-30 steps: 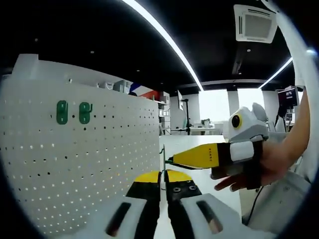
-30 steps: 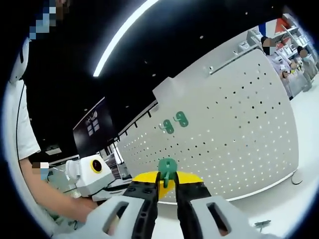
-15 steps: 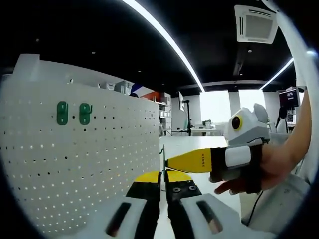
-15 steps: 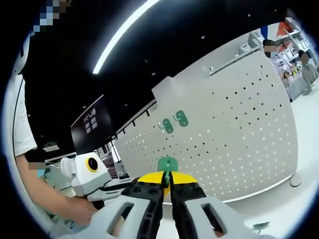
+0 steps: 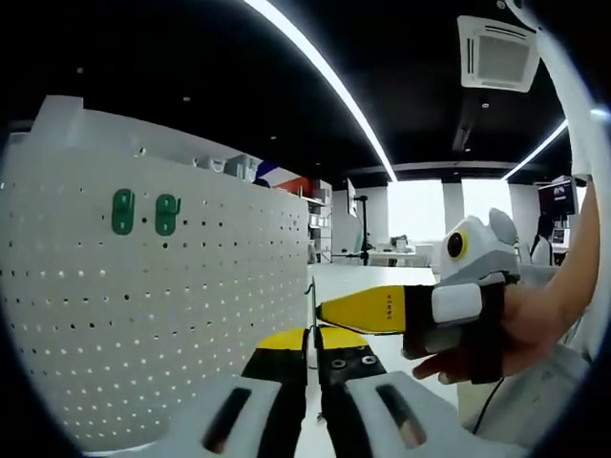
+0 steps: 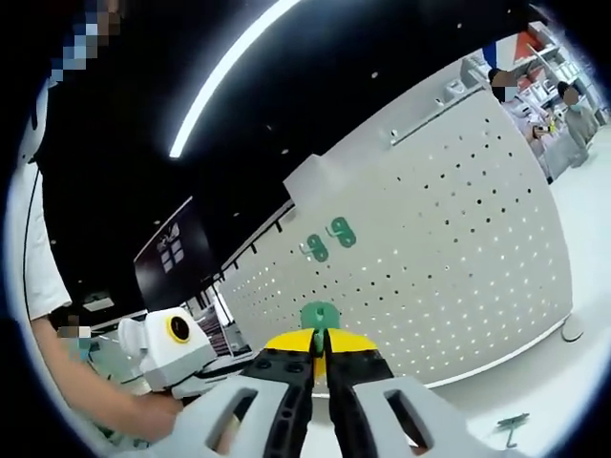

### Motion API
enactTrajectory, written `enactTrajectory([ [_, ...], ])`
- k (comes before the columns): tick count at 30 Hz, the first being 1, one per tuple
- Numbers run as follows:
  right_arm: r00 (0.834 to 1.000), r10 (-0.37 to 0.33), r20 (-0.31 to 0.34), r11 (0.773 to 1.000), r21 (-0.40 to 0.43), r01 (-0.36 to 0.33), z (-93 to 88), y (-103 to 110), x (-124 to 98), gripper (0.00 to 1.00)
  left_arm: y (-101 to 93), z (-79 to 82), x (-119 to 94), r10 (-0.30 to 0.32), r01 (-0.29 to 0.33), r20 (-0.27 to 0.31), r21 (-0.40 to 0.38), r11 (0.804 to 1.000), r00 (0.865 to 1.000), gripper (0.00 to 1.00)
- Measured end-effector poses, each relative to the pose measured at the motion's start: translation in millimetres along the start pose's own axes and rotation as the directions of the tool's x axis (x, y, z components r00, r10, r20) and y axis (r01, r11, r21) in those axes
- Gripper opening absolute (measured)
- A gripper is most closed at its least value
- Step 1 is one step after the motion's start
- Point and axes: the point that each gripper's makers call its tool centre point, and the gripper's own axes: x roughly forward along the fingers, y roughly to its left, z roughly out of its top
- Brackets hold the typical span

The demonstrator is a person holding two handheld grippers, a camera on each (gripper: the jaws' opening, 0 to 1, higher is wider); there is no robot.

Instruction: Insert the hook assembly into the mounting plate slot until the hook locks in place.

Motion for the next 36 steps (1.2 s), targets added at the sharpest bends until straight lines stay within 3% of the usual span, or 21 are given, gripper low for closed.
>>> enactTrajectory([
  [36,0.999,-0.032,-0.021,0.999,0.006,0.032,-3.7,-0.8,2.4,0.0,2.8,-4.8,0.2,0.018,-0.018,-0.006,-0.03,0.999,1.0,0.03],
])
